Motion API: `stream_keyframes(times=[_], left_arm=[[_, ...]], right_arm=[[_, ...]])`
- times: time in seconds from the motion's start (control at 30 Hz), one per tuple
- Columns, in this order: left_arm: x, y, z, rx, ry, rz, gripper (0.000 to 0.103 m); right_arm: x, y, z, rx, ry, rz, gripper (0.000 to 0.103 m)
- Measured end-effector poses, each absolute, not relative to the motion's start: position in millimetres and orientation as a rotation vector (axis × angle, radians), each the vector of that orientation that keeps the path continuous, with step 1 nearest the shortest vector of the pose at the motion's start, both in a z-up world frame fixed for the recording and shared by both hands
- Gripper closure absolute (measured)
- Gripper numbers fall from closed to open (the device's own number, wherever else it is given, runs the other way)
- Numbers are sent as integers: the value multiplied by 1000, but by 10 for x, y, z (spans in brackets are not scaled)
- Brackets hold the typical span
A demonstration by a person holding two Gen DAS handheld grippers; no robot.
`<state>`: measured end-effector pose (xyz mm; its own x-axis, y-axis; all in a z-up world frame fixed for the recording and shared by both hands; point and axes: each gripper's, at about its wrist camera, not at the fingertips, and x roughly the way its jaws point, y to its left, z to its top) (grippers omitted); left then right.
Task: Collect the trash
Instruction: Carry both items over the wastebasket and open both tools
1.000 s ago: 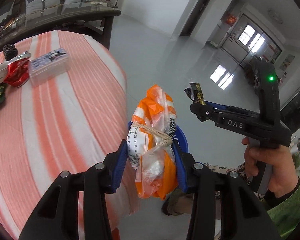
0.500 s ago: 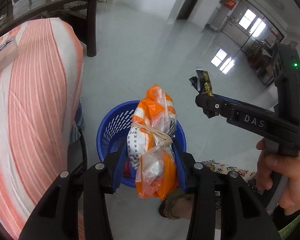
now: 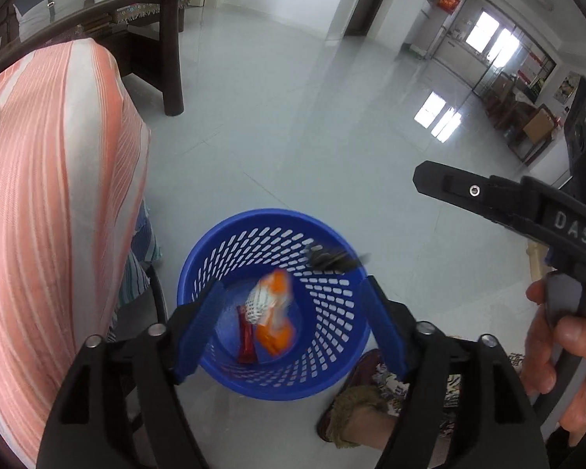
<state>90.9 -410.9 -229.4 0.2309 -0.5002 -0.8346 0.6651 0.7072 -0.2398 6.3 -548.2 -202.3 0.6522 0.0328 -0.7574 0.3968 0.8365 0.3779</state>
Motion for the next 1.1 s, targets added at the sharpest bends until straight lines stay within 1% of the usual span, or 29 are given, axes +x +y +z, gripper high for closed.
stream_keyframes(times=[0.03, 0.07, 0.1, 0.13, 0.27, 0.43, 0.7, 0.93, 1.1], left_arm=[[885, -4064, -2237, 169, 1057, -810, 21], [863, -4036, -2167, 160, 1040, -812, 17], [836, -3933, -2097, 152, 1025, -816, 15], [801, -3803, -2022, 143, 1011, -824, 14], [659, -3393, -1722, 91, 956, -833, 10], [678, -2702, -1521, 65, 899, -720, 8], [894, -1421, -1411, 68, 853, -423, 8], [1112, -337, -1504, 51, 905, -224, 8], [1195, -18, -1658, 62, 933, -153, 8]], right_arm=[[35, -5494, -1994, 552, 830, -238, 23], [15, -5499, -1970, 546, 820, -254, 20], [-11, -5498, -1942, 536, 807, -277, 13], [-30, -5491, -1920, 525, 799, -292, 11], [-59, -5383, -1857, 475, 780, -319, 6], [-2, -5080, -1770, 365, 750, -298, 6], [166, -4266, -1644, 132, 690, -188, 6], [276, -3334, -1535, 75, 706, 23, 6], [495, -2667, -1463, -2, 736, 148, 6]])
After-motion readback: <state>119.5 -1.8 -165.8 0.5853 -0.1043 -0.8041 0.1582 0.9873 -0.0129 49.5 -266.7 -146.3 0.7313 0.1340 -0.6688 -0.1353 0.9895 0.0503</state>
